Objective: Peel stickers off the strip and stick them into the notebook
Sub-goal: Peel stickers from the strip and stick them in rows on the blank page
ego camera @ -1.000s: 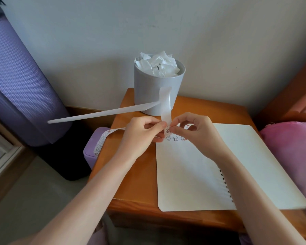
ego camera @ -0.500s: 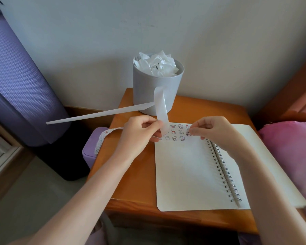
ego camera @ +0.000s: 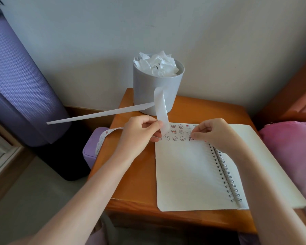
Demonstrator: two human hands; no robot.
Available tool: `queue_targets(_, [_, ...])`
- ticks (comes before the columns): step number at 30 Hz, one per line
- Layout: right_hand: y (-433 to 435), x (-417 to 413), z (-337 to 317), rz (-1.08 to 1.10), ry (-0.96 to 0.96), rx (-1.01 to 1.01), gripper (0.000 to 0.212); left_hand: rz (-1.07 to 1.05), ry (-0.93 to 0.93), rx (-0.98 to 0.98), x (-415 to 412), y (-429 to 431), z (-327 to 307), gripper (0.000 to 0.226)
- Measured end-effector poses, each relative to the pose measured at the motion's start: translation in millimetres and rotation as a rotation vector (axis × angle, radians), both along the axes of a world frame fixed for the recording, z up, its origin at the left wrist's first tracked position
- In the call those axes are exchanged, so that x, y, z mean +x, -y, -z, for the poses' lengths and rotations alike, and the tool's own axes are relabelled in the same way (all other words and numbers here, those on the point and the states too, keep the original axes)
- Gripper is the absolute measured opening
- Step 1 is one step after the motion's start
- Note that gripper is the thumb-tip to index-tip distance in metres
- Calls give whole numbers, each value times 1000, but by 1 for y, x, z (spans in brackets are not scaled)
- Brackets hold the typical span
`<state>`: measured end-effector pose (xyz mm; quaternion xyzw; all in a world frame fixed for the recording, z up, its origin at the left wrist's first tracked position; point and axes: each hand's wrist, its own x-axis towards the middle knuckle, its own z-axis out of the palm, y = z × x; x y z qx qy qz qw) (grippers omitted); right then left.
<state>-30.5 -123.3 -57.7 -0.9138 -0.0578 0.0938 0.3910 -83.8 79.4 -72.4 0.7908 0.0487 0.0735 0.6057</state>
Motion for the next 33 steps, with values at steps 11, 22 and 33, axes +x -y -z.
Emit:
queue_targets(11, [-2,1,6,-11,68,-92,5,-4,5,5,-1,-1,0,10])
queue_targets(22, [-1,3,10,-14,140,-153,24,-2,3,-6,-1,1,0,10])
queue_targets(33, [-3,5,17,26,198,-201,12,5,13,-17,-1,1,-1,7])
